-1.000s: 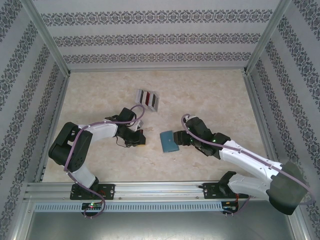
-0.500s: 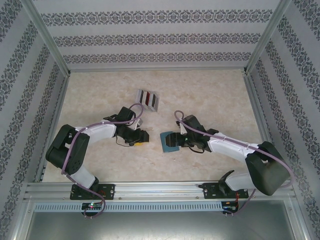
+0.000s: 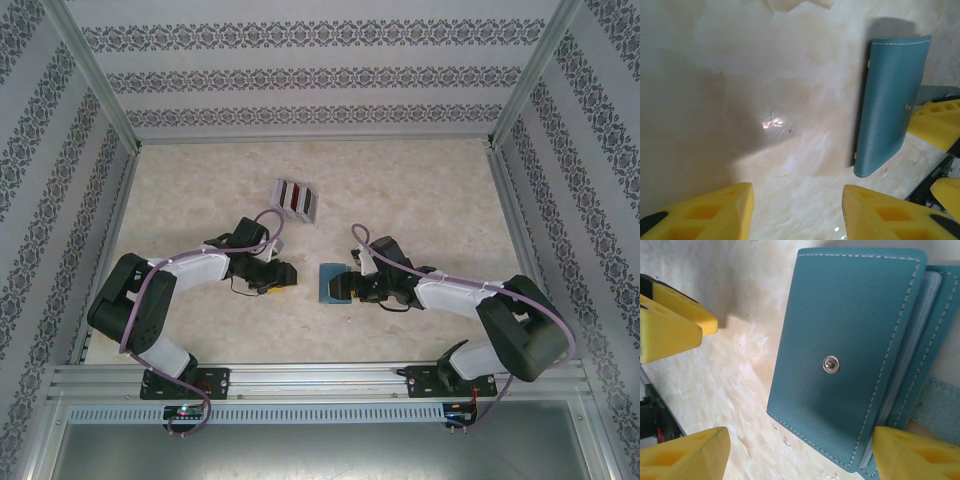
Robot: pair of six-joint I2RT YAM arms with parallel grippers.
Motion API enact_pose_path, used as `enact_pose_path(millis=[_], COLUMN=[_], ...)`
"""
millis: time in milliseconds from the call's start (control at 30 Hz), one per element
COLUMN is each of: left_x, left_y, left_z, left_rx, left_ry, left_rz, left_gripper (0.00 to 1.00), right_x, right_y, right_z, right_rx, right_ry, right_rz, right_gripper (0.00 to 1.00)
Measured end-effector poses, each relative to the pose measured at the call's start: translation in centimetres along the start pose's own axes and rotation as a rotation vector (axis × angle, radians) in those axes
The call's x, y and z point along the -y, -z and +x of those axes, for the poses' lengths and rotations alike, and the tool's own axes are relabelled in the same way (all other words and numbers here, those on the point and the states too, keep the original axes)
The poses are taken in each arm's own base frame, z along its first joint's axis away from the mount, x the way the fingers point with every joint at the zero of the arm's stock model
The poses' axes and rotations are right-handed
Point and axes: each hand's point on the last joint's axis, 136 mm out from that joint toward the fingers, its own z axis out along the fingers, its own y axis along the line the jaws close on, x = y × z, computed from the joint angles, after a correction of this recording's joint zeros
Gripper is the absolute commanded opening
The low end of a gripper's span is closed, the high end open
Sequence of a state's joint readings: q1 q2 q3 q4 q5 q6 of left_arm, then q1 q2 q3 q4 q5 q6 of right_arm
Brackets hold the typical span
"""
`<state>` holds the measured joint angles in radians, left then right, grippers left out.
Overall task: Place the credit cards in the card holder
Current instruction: Open the card holder at the bottom-center of the table.
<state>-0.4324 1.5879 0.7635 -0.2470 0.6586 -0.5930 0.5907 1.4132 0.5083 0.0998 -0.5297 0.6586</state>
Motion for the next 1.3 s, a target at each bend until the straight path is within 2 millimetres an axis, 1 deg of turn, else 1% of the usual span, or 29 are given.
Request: enact_pose_path(millis=[100, 267, 300, 333, 367, 533, 633, 767, 933, 1067, 1167, 1233, 1267, 1300], left_x=[0.1, 0.7, 1.0, 1.3, 1.5, 1.9, 2.0, 2.0, 1.7, 1.8, 2.2, 2.3, 2.4, 2.4], left_y=[-0.4, -1.4, -1.6, -1.7, -1.8, -2.7, -3.0, -3.2, -3.7, -3.8, -3.9, -3.9, -4.0, -4.0], left_z=[0.0, 0.1, 0.0, -0.1, -0.2, -0.1, 0.0, -0.3, -0.3, -0.4, -0.7, -0.9, -1.0, -1.1], left_rx=[-0.014, -0.049, -0.051, -0.052, -0.054, -0.071, -0.074, -0.068, -0.077, -0.077, -0.067, -0.058, -0.055, -0.055], left_ry=[0.008, 0.029, 0.029, 0.029, 0.031, 0.037, 0.039, 0.046, 0.061, 0.064, 0.059, 0.056, 0.054, 0.055], left_rz=[0.017, 0.077, 0.091, 0.106, 0.118, 0.151, 0.16, 0.164, 0.164, 0.174, 0.189, 0.196, 0.199, 0.201], left_gripper=[0.5, 0.5, 0.47, 0.41, 0.38, 0.24, 0.2, 0.16, 0.15, 0.14, 0.13, 0.13, 0.13, 0.15], right_x=[-0.4, -1.1, -1.2, -1.4, -1.5, -1.7, -2.0, -2.5, -2.9, -2.7, -2.6, -2.7, -2.7, -2.8], right_y=[-0.2, -0.4, -0.5, -0.7, -0.9, -1.8, -2.1, -1.9, -1.7, -2.3, -2.9, -3.1, -3.2, -3.2], right_z=[0.0, -0.9, -1.1, -1.3, -1.4, -2.1, -2.5, -3.2, -4.2, -4.6, -4.7, -4.7, -4.8, -4.9], right_rx=[0.002, 0.03, 0.034, 0.036, 0.038, 0.044, 0.052, 0.072, 0.102, 0.108, 0.102, 0.098, 0.099, 0.101], right_ry=[-0.016, -0.062, -0.072, -0.082, -0.092, -0.141, -0.162, -0.18, -0.2, -0.229, -0.256, -0.266, -0.268, -0.269], right_rz=[-0.03, -0.093, -0.106, -0.119, -0.13, -0.173, -0.198, -0.221, -0.248, -0.259, -0.276, -0.286, -0.291, -0.294], right_gripper=[0.75, 0.75, 0.75, 0.75, 0.75, 0.74, 0.73, 0.73, 0.73, 0.7, 0.65, 0.59, 0.58, 0.54])
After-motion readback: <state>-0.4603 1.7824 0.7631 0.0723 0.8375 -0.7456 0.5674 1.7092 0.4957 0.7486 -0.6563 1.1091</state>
